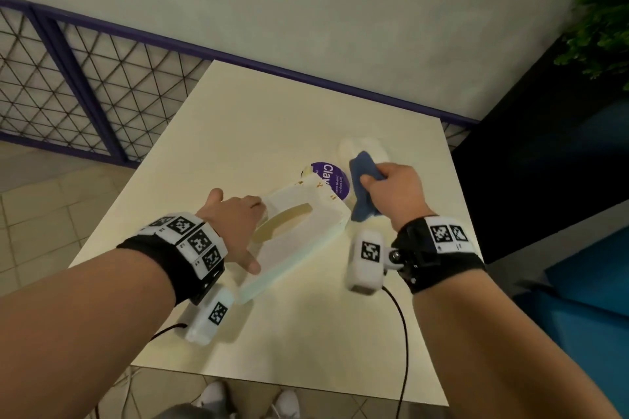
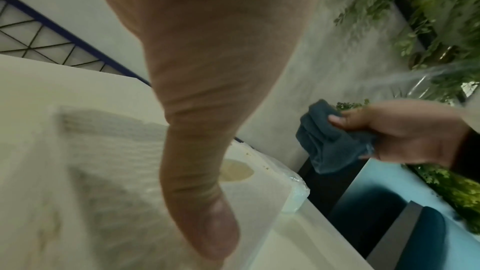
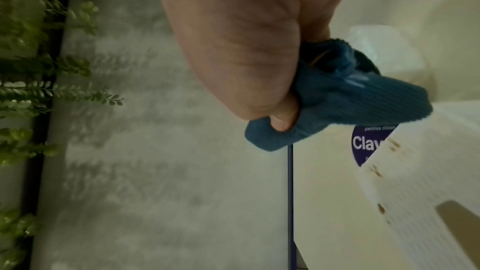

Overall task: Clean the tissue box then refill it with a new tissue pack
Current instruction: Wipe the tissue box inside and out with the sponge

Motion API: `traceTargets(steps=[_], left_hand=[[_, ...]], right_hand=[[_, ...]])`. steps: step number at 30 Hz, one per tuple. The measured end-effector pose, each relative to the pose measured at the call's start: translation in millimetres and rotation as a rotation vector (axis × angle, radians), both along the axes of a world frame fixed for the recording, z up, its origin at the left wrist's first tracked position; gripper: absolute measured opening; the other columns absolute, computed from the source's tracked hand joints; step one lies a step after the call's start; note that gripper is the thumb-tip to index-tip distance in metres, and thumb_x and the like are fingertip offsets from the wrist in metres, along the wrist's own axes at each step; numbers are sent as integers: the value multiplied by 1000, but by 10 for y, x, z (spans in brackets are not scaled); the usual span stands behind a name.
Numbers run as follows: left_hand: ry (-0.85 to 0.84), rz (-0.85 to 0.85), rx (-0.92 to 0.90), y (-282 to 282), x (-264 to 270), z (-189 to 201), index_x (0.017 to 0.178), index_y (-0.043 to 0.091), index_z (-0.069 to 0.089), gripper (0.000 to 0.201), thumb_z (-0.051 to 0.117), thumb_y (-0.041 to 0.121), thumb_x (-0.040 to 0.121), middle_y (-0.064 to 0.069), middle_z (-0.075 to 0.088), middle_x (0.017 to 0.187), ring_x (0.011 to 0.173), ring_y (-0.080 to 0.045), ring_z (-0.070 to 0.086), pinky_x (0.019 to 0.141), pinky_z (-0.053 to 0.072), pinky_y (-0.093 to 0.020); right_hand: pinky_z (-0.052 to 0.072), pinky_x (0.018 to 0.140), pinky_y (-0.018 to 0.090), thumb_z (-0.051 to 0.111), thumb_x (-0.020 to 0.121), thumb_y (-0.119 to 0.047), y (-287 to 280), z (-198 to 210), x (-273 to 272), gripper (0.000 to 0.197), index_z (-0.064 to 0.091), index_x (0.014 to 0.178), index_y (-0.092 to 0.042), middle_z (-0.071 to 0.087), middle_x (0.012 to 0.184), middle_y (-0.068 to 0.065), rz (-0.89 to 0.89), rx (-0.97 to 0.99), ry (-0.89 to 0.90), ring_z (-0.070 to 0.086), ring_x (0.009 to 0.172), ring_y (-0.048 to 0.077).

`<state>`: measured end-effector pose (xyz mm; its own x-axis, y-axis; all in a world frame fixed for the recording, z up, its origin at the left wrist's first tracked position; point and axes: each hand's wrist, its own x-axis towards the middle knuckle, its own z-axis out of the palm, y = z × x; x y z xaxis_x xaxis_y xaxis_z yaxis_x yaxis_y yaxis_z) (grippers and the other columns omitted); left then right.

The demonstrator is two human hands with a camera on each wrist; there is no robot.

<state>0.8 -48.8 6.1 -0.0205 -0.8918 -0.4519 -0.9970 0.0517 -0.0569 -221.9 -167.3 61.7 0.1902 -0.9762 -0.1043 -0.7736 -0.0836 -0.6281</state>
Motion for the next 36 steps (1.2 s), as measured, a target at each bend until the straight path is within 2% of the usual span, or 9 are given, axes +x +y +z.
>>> traceTargets(steps=[4,8,12,16,20,25,29,33,36], left_hand=[[-49,55,5,41,-46,-66,148,18,27,109,68,73,63,6,25,155,131,-17,40,100,24,-44],[-59,96,31,49,-89,-90,148,15,26,110,73,66,62,3,20,158,134,-18,37,103,21,-47],[-98,99,57,-1,-156,-85,146,14,28,108,78,60,62,1,28,151,130,-19,41,104,21,-47],[-101,89,79,-55,-175,-70,146,12,27,107,77,59,64,0,29,149,129,-21,40,105,21,-49],[-58,106,66,-68,-172,-82,148,12,23,109,76,58,65,0,24,153,133,-20,36,110,16,-51],[-70,102,45,-59,-199,-92,147,15,26,107,78,57,63,1,26,150,131,-19,37,110,16,-49],[-73,95,35,-59,-210,-77,148,13,23,108,77,58,67,1,25,151,131,-20,38,110,19,-47],[-54,116,45,-53,-202,-87,150,13,21,109,78,55,67,2,21,154,134,-20,35,112,17,-47],[-36,137,48,-59,-197,-95,150,12,19,110,80,52,67,1,17,157,137,-21,32,114,13,-49]], right_hand=[[44,79,30,50,93,-21,-117,-253,370,29,61,116,-5,64,113,16,101,11,155,60,99,31],[19,117,42,38,99,-21,175,-854,637,53,21,147,-6,17,159,14,261,113,469,18,146,31],[9,120,44,34,100,-20,430,-988,677,52,18,148,-5,8,160,16,421,121,518,10,148,31],[26,115,44,38,99,-19,197,-957,598,50,23,143,-2,26,153,17,345,91,443,26,142,31],[29,114,44,42,96,-15,231,-887,725,51,24,142,-2,28,152,17,273,96,420,29,140,34],[44,81,29,55,88,-13,388,-714,634,34,49,121,-8,62,115,14,389,177,272,59,108,31],[38,73,25,55,88,-14,19,-352,511,20,59,108,-11,57,92,4,182,95,135,59,94,27],[45,85,33,49,95,-17,-313,-362,587,37,46,131,-12,60,120,13,118,56,57,57,111,33],[31,113,43,39,100,-26,-242,-741,822,57,17,150,-12,23,157,13,314,168,487,28,142,33]])
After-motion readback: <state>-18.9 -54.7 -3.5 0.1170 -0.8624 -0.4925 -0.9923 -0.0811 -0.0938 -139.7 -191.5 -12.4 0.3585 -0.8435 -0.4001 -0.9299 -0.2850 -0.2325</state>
